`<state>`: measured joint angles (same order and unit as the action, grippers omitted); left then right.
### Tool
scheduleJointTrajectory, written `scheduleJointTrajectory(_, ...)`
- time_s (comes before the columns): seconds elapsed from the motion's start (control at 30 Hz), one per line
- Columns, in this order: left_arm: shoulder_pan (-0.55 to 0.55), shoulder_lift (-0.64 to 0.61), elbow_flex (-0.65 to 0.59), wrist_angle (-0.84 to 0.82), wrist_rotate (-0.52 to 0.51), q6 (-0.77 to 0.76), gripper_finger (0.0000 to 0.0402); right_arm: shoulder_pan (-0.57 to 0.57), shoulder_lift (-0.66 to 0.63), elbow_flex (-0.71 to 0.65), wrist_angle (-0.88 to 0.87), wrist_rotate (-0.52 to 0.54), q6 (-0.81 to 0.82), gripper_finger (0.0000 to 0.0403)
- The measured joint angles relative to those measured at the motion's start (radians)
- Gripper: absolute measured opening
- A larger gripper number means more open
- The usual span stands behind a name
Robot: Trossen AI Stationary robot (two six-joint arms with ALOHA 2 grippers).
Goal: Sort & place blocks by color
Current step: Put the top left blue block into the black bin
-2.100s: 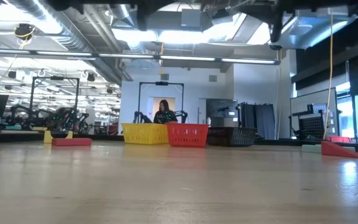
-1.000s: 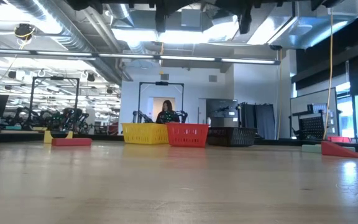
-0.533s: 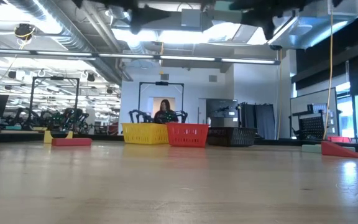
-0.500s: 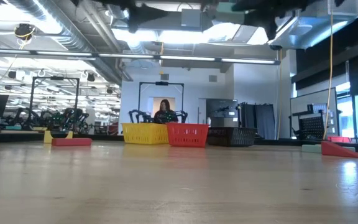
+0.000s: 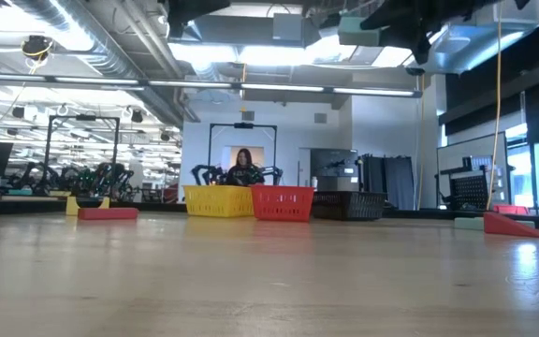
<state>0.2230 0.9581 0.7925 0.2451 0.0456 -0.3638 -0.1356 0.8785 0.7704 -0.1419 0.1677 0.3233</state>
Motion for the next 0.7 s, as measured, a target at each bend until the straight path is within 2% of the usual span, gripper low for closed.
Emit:
scheduleJointTrajectory(0.17, -0.002, -0.012, -0.008, 0.022, -0.006, -0.016, 0.0252, -0.009, 0.028, 0.000, 0.003, 0.019, 0.013, 0.0137)
scheduleJointTrajectory(0.33, -0.001, -0.011, -0.008, 0.020, -0.039, -0.016, 0.0252, -0.097, 0.112, 0.035, -0.045, -0.003, 0.071, 0.0137)
scheduleJointTrajectory(0.57, -0.001, -0.011, -0.008, 0.019, -0.055, -0.017, 0.0252, -0.271, 0.364, 0.203, -0.312, 0.021, 0.033, 0.0137)
scheduleJointTrajectory(0.7, -0.001, -0.011, -0.008, 0.019, -0.060, -0.017, 0.0252, -0.369, 0.520, 0.225, -0.333, 0.015, 0.011, 0.0137)
